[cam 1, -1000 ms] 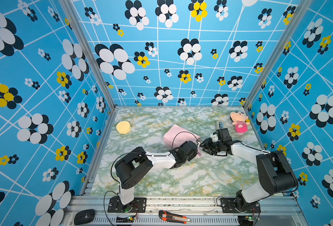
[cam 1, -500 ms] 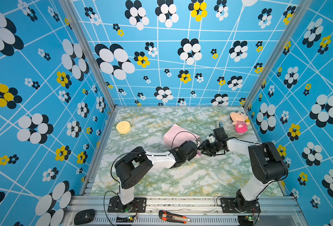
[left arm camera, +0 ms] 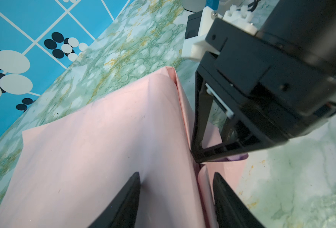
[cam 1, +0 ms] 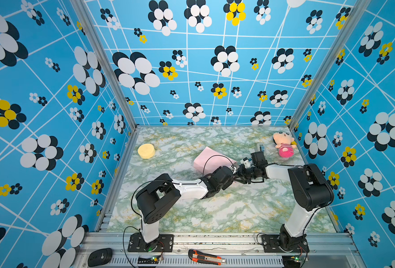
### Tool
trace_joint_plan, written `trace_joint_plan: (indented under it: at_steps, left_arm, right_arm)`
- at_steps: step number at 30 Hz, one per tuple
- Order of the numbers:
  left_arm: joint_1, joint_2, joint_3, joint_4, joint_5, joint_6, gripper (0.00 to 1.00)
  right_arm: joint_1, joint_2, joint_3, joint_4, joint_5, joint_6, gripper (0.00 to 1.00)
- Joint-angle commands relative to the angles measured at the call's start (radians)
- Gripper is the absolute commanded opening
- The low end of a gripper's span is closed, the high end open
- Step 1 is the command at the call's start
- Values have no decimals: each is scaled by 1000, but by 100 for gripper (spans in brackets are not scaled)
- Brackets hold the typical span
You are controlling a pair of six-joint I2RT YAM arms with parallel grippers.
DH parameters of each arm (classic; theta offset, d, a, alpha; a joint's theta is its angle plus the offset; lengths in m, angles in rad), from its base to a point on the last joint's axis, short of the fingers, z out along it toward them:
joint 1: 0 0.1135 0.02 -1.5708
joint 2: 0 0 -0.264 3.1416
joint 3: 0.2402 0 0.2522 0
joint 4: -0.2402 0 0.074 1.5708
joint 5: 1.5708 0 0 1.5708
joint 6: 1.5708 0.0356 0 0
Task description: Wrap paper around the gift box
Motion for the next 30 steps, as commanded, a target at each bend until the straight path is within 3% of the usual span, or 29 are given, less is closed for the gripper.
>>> trace_joint_plan:
  at_steps: [1, 8, 18, 26, 30]
  left_arm:
    - [12, 16, -31, -123, 41, -33, 59]
    - [16, 16, -35, -115, 51, -44, 59]
    - [18, 16, -35, -112, 56, -50, 59]
    - [20, 16, -43, -102, 57, -56, 58]
    - [20, 15, -45, -99, 56, -56, 58]
  right_arm:
    - [-8, -49, 45, -152, 120, -116, 48]
    - [-20, -133, 35, -321, 170, -164, 47]
    - [9, -158, -82, -233, 125, 43, 50]
    - [57, -105, -182, 90, 113, 298, 51]
    - [59, -105, -211, 244, 127, 365, 50]
